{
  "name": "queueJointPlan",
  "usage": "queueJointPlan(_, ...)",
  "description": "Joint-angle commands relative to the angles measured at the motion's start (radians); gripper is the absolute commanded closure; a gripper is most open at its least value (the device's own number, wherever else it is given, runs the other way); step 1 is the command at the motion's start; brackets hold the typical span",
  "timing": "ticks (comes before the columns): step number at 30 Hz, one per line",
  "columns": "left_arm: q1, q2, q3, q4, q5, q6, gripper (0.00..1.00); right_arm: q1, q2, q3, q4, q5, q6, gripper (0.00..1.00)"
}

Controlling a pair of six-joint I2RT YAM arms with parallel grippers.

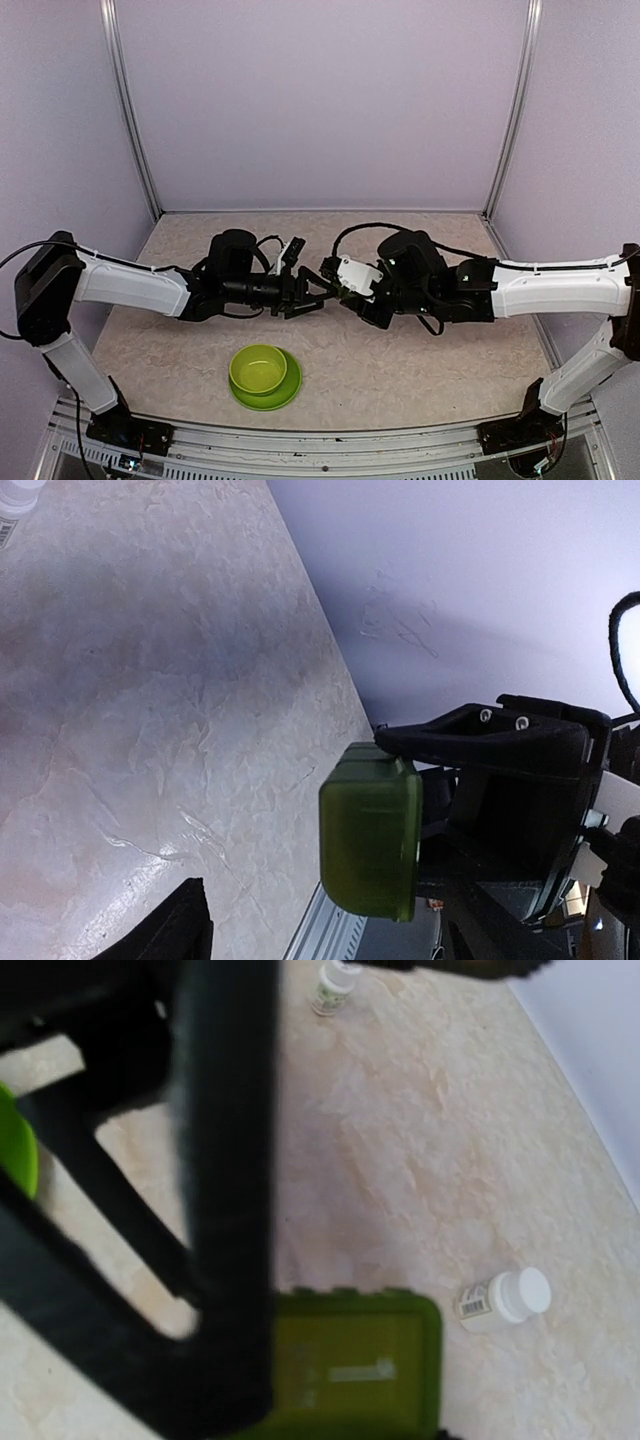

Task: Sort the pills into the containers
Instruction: Pass from the right arm to the left

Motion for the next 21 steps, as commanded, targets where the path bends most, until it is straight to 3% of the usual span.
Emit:
queueJointPlan(1, -0.002, 0.041, 0.052, 0.068, 0.047, -0.026, 0.26, 0.022, 0.014, 0.018, 0.016, 0.021, -0.017, 0.81)
queueJointPlan(21, -0.001, 0.106, 0.037, 0.19, 0.098, -0.102, 0.72, 0.038, 0.039, -0.012, 0.048, 0.021, -0.017, 0.81)
